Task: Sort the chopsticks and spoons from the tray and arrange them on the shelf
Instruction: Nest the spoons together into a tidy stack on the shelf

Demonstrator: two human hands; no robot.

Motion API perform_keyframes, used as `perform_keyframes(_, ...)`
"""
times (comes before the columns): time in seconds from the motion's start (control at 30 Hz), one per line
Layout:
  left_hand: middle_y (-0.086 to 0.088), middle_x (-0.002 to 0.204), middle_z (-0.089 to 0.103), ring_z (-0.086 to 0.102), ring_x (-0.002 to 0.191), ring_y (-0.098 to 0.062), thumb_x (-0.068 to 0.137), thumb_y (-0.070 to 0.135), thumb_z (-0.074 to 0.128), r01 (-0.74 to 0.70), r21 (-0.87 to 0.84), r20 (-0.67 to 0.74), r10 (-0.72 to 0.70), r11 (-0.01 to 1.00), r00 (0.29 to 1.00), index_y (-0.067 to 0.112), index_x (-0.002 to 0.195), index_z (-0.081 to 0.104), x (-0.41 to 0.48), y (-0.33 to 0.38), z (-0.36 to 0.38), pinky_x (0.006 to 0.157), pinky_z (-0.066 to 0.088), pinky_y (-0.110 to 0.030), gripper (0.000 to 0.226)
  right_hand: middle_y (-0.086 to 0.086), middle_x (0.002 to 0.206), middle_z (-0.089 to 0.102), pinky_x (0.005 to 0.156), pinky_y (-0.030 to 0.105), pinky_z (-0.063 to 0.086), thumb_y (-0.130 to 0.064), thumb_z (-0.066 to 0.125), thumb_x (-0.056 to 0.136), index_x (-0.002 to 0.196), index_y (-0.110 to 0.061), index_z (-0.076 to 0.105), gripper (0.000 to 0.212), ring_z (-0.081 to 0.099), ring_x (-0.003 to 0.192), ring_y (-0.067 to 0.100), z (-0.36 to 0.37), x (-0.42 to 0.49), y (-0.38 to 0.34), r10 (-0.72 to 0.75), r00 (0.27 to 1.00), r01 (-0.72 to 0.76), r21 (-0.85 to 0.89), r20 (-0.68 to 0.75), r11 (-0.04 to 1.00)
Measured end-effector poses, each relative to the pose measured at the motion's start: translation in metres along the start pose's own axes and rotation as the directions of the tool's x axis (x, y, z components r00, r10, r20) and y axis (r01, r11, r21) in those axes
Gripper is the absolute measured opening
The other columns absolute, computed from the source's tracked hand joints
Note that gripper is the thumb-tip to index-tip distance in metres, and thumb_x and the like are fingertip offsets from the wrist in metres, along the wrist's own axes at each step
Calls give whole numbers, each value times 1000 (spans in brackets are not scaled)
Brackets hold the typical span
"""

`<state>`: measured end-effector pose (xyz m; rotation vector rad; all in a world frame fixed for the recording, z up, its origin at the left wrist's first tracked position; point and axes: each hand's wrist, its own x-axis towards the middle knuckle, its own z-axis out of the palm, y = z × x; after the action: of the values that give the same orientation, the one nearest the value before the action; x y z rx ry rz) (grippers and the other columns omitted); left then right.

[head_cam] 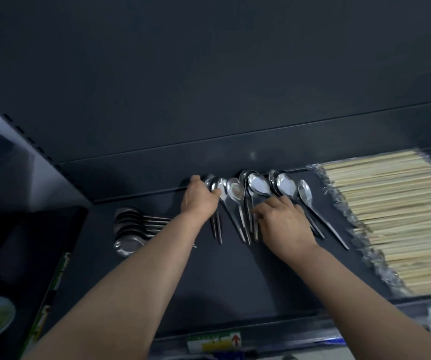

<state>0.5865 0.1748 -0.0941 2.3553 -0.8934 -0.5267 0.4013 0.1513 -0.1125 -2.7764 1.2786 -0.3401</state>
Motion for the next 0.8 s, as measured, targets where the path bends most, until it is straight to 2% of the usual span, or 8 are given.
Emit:
perform_keyframes(0.13,-9,118,63,60,108,-32,85,42,67,49,4,-4,-49,999,999,11,118,53,5,6,10,82,48,-35,48,-3,119,58,91,39,40,-15,52,88,118,-25,62,33,46,115,24,2,-1,9,-14,997,10,53,75,999)
perform_keyframes(0.2,-10,103,68,63,97,-32,84,40,65,15,80,5,-16,997,1000,15,87,58,6,8,14,70,45,-32,25,-2,119,58,91,39,40,-15,53,89,119,-25,62,33,46,115,24,2,-3,15,-15,996,7,94,83,996)
perform_keyframes(0.3,-14,86,68,64,87,-35,86,29,62,-3,86,10,2,996,1000,15,60,47,6,10,20,62,42,-32,33,-3,121,58,92,40,41,-15,53,89,120,-26,62,34,47,114,24,2,-4,20,4,995,-17,128,102,992)
perform_keyframes(0.47,-13,79,65,61,75,-33,91,23,53,-33,115,-30,37,993,999,15,62,46,0,17,13,57,37,-29,31,-2,116,61,91,38,43,-19,51,91,117,-23,63,30,50,110,25,-8,2,17,36,997,-53,251,73,966)
perform_keyframes(0.57,-8,71,60,57,67,-28,90,20,51,-55,-44,-40,53,998,998,10,69,51,-6,19,8,54,44,-33,24,-1,114,63,91,35,44,-25,51,94,117,-21,62,26,53,110,24,-17,6,9,62,995,-86,387,73,918)
perform_keyframes(0.67,-11,77,65,61,62,-19,94,12,51,20,-403,130,35,915,991,3,90,60,-20,28,6,51,52,-32,13,1,107,67,85,33,49,-30,50,97,119,-17,60,27,62,100,20,-25,9,-4,118,978,-201,634,171,746)
perform_keyframes(0.77,-7,75,64,59,58,-12,98,12,52,120,-549,280,46,827,959,8,90,60,-32,38,7,49,51,-24,13,-2,81,66,54,26,50,-21,43,100,117,-14,55,21,63,61,10,-21,11,-13,126,904,-424,822,408,379)
perform_keyframes(0.8,-6,77,65,60,60,-12,99,18,53,108,-556,260,48,824,964,10,89,60,-32,37,8,50,51,-25,14,-2,73,63,47,24,45,-17,41,101,117,-14,53,20,58,53,8,-18,11,-12,160,893,-449,831,420,327)
